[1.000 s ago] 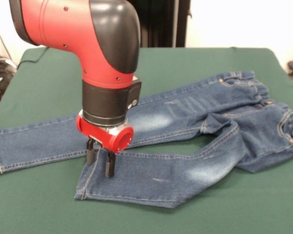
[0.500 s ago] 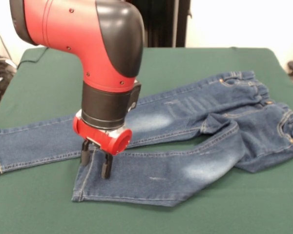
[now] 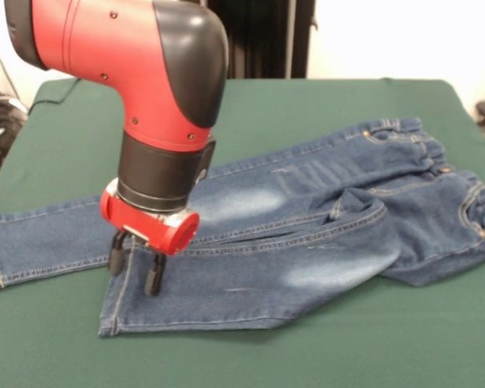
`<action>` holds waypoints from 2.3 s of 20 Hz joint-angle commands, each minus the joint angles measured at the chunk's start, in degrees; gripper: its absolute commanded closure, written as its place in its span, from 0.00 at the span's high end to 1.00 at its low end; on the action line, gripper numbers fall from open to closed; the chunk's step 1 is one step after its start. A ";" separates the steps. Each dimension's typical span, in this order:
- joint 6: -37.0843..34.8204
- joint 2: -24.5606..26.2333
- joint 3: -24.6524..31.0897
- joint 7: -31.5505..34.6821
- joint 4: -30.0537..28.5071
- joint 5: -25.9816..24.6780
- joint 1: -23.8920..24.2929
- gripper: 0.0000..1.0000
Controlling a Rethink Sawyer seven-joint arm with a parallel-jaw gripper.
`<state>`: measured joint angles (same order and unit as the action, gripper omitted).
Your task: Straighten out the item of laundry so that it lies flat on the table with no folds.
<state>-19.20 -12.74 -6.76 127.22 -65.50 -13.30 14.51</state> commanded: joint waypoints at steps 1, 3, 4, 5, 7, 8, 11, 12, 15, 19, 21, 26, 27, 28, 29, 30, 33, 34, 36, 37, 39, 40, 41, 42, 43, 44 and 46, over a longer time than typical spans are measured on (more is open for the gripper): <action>-1.82 10.21 -1.04 -1.81 -3.34 -6.46 0.97 1.00; -1.08 10.68 -1.45 -0.82 -2.87 -6.80 0.58 1.00; -0.58 11.00 -1.76 -0.26 -2.54 -6.98 0.31 1.00; 0.33 11.57 -2.37 0.47 -1.93 -7.21 -0.12 1.00; 2.57 13.27 -3.61 1.34 0.13 -7.84 -0.83 1.00; 3.66 14.18 -4.21 1.96 1.16 -7.90 -1.13 1.00; 8.30 17.00 -5.62 3.64 4.05 -8.03 -1.57 1.00; 10.26 18.13 -6.24 4.36 5.15 -7.92 -1.75 1.00; 13.22 20.94 -8.48 6.69 7.74 -6.25 -2.55 1.00; 13.30 22.10 -7.92 4.97 9.25 -4.68 -1.62 1.00; 13.68 21.74 -6.09 2.46 9.31 -5.46 -0.27 1.00; 13.57 20.14 -1.54 -3.63 8.98 -8.55 2.95 1.00; 13.39 19.84 -0.67 -4.53 8.84 -9.10 3.57 1.00; 13.21 19.53 0.21 -5.43 8.70 -9.64 4.18 1.00; 13.23 19.11 1.36 -6.16 8.35 -10.32 4.96 1.00; 13.21 18.76 1.79 -6.37 8.06 -10.82 5.30 1.00; 11.85 17.39 2.85 -7.48 7.06 -12.11 6.21 1.00; 11.03 16.79 3.10 -7.94 6.62 -12.52 6.45 1.00; 9.44 15.73 3.67 -8.78 5.81 -13.21 6.99 1.00; 8.91 15.31 3.78 -8.96 5.53 -13.50 7.15 1.00; 8.11 14.49 4.22 -9.51 4.91 -14.18 7.65 1.00; 7.64 14.08 4.72 -9.94 4.58 -14.59 8.07 1.00; 7.33 13.72 5.12 -10.28 4.29 -15.02 8.41 1.00; 7.02 13.35 5.53 -10.62 4.00 -15.45 8.75 1.00; 6.69 13.06 5.77 -10.80 3.80 -15.73 8.98 1.00; 6.76 12.78 5.81 -10.70 3.61 -16.12 9.06 1.00; 6.76 12.21 6.40 -10.90 3.26 -17.18 9.57 1.00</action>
<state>1.01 -4.53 -6.35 127.22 -52.37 -24.67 21.49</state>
